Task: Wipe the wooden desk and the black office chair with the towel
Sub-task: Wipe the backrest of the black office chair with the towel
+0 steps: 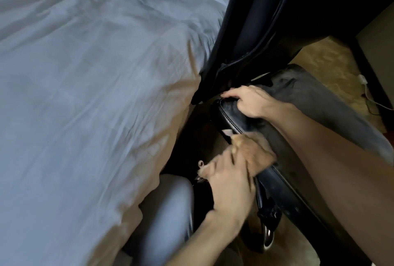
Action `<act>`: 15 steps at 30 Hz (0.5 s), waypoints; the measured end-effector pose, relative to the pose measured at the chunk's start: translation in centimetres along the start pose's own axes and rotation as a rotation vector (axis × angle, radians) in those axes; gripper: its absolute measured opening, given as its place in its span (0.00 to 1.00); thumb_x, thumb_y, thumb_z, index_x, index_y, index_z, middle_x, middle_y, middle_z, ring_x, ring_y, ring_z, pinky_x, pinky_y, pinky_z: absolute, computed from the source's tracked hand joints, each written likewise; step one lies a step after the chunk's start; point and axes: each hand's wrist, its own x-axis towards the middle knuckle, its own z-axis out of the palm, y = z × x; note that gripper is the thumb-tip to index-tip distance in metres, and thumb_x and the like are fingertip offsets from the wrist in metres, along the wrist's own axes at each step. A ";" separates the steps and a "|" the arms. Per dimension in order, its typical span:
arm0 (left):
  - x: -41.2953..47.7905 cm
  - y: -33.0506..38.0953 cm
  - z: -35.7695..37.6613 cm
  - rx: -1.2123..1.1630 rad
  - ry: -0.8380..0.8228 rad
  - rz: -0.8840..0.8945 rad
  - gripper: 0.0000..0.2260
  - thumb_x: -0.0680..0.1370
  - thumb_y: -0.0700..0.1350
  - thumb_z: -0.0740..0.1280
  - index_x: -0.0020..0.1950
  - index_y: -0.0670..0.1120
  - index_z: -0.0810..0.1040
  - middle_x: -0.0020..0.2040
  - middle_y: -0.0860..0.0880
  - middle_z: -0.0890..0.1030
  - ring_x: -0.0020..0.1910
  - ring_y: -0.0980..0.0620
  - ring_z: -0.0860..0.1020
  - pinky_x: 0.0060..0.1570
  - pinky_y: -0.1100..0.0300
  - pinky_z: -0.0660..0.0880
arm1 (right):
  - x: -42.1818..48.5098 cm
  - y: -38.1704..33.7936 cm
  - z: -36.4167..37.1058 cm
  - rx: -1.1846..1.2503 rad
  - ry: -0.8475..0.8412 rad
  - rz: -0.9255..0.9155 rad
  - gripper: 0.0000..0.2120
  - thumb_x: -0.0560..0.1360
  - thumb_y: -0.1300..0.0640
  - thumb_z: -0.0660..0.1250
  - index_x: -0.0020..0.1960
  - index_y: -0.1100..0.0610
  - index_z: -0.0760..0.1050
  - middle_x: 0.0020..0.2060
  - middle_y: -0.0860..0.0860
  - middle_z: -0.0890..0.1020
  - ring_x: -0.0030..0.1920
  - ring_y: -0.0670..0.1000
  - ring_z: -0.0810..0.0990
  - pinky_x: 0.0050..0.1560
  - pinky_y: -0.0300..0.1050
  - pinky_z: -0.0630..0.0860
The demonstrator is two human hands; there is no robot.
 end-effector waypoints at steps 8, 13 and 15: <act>4.9 -4.2 -3.5 -0.316 0.112 -0.365 0.12 0.80 0.46 0.65 0.61 0.41 0.76 0.58 0.38 0.81 0.58 0.35 0.78 0.53 0.46 0.72 | -3.6 0.3 0.4 0.053 0.133 -0.041 0.37 0.74 0.68 0.54 0.80 0.44 0.65 0.79 0.49 0.66 0.80 0.49 0.63 0.79 0.48 0.59; 9.7 -4.4 -3.7 -0.257 0.008 -0.334 0.17 0.80 0.45 0.67 0.68 0.42 0.73 0.62 0.39 0.80 0.61 0.36 0.78 0.54 0.49 0.73 | -6.8 0.8 -1.5 0.031 0.204 -0.081 0.37 0.75 0.70 0.52 0.79 0.45 0.66 0.78 0.40 0.67 0.80 0.41 0.59 0.80 0.47 0.59; 8.1 -3.6 -2.6 -0.143 -0.018 -0.309 0.19 0.80 0.45 0.65 0.69 0.41 0.71 0.66 0.40 0.76 0.62 0.35 0.77 0.57 0.46 0.73 | -7.4 0.9 -2.0 0.020 0.227 -0.109 0.36 0.75 0.70 0.52 0.80 0.46 0.66 0.77 0.39 0.67 0.79 0.40 0.59 0.80 0.47 0.58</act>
